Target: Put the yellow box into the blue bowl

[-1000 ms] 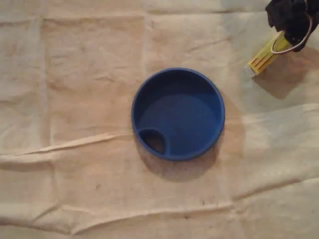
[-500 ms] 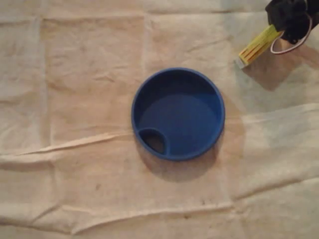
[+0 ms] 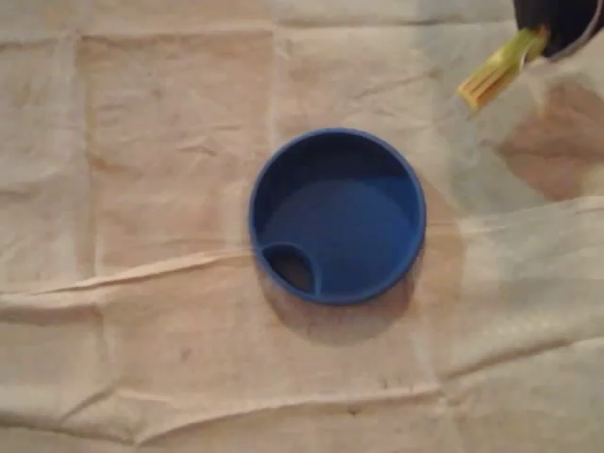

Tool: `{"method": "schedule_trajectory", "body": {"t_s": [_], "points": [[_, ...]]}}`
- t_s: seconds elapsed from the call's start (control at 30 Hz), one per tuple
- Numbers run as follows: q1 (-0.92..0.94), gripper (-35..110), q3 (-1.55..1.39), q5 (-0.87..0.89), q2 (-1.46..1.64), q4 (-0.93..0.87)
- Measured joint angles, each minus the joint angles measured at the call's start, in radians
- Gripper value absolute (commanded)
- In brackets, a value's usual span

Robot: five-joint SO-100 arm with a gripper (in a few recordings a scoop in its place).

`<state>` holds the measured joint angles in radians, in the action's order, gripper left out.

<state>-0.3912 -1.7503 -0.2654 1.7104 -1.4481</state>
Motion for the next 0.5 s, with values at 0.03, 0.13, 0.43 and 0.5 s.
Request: {"method": "schedule_trajectory", "body": {"t_s": [0.03, 0.13, 0.43, 0.5], "points": [[0.0, 0, 0.0, 0.0, 0.032, -0.014], [0.0, 0, 0.0, 0.0, 0.118, -0.06], [0.008, 0, 0.0, 0.0, 0.319, -0.095], [0.038, 0, 0.018, 0.0, 0.321, -0.08]]}}
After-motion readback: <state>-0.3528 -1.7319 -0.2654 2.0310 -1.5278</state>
